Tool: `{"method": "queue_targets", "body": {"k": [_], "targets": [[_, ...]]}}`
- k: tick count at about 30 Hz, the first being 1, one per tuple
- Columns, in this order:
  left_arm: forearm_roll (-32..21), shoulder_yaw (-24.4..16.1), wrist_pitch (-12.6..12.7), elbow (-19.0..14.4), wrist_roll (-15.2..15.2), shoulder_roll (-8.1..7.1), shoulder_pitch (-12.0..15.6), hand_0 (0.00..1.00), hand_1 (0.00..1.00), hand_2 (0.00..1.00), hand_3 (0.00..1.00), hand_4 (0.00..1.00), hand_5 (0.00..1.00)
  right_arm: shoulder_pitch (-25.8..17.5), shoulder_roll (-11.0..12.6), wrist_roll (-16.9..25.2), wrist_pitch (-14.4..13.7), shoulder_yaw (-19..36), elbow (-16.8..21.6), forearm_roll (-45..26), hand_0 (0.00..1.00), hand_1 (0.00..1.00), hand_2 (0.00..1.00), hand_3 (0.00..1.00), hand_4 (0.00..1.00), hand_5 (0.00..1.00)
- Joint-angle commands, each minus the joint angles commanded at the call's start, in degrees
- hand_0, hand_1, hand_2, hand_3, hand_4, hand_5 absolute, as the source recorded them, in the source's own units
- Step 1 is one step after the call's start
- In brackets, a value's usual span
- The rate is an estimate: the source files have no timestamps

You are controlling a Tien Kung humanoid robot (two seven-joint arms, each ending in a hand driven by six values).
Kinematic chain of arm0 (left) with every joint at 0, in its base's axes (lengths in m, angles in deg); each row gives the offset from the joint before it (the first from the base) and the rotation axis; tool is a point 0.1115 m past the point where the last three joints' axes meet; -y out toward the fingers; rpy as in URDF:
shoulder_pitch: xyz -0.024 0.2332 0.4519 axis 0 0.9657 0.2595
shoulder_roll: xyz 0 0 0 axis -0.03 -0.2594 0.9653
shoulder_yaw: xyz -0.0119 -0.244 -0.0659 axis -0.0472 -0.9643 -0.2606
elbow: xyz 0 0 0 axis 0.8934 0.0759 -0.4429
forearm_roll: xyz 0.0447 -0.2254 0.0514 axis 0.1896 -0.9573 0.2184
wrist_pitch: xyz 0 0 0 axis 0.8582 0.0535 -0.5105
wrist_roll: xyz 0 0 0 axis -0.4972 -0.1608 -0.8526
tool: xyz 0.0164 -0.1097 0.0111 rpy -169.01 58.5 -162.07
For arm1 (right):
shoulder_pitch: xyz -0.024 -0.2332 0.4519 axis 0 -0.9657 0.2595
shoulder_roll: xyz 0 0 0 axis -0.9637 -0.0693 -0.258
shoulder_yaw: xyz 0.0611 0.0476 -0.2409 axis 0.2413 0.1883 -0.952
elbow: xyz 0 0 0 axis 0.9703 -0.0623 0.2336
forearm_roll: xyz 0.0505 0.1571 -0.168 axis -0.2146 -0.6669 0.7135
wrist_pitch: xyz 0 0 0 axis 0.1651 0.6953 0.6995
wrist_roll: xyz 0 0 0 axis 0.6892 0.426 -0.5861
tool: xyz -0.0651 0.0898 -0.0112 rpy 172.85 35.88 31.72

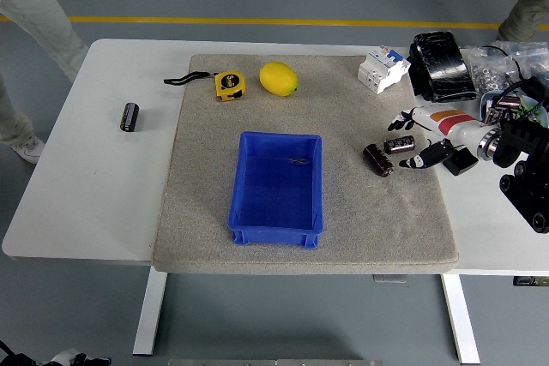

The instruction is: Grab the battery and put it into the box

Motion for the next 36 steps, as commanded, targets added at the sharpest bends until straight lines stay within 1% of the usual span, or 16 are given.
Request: {"method": "queue_targets", "body": {"k": [3,4,9,10,21,22,27,28,33,34,36], "targets": [[0.3,-0.17,0.0,0.05,0.02,-0.06,-0.16,0.748,0.702,0.709,0.568,0.608,0.529,0.36,-0.11,0.01,-0.48,-0.74,-0.28,0.16,0.699,0.653,0.688,0.695,0.873,0.203],[0.25,-0.07,-0.01,0.03,-0.01,-0.09,-0.23,0.748,0.701,0.711,0.568,0.608,0.53,0.45,-0.16,0.03,-0.69,-0.98,-0.38,0.22,0.692,0.646,0.672,0.658,0.828,0.187],[0.2,0.15,-0.04,-0.07,-0.05,-0.11,-0.45,0.748,0.701,0.711,0.568,0.608,0.53,0.26,-0.67,-0.08,-1.46,-1.34,-1.47,0.25,0.692,0.646,0.672,0.658,0.828,0.187],[0.25,0.17,-0.07,-0.11,-0.03,-0.1,-0.48,0.748,0.701,0.709,0.568,0.608,0.53,0.18,-0.82,-0.16,-1.58,-1.33,-1.8,0.29,0.685,0.642,0.655,0.639,0.805,0.18],[1.28,-0.36,-0.28,-0.24,0.27,0.17,-0.46,0.748,0.701,0.709,0.568,0.608,0.53,-0.23,-2.1,-0.75,-2.04,-0.58,-3.49,0.15,0.68,0.639,0.657,0.635,0.793,0.177],[1.31,-0.38,-0.28,-0.23,0.28,0.18,-0.44,0.747,0.702,0.71,0.568,0.608,0.529,-0.24,-2.14,-0.77,-2.02,-0.51,-3.52,0.16,0.65,0.632,0.644,0.625,0.773,0.174],[1.31,-0.36,-0.28,-0.2,0.23,0.19,-0.48,0.747,0.702,0.71,0.568,0.608,0.529,-0.33,-2.19,-0.98,-2.01,-0.07,-3.37,0.3,0.65,0.632,0.644,0.625,0.773,0.174],[1.13,-0.23,-0.24,-0.2,0.17,0.17,-0.5,0.748,0.702,0.709,0.568,0.607,0.529,-0.34,-2.19,-1.03,-2.03,-0.06,-3.34,0.31,0.619,0.617,0.629,0.612,0.752,0.169],[0.78,0.11,-0.22,-0.23,0.05,0.12,-0.57,0.748,0.702,0.709,0.568,0.607,0.529,-0.51,-2.39,-1.27,-2.09,0.02,-3.41,0.22,0.619,0.617,0.629,0.612,0.752,0.169],[0.77,0.12,-0.22,-0.24,0.05,0.12,-0.58,0.747,0.702,0.709,0.568,0.607,0.529,-0.57,-2.48,-1.32,-2.15,0.05,-3.55,0.13,0.581,0.582,0.598,0.59,0.711,0.151],[0.74,0.14,-0.21,-0.26,0.05,0.14,-0.58,0.747,0.702,0.709,0.568,0.607,0.529,-0.72,-2.67,-1.43,-2.34,0.12,-3.89,-0.1,0.581,0.582,0.598,0.59,0.711,0.151]]}}
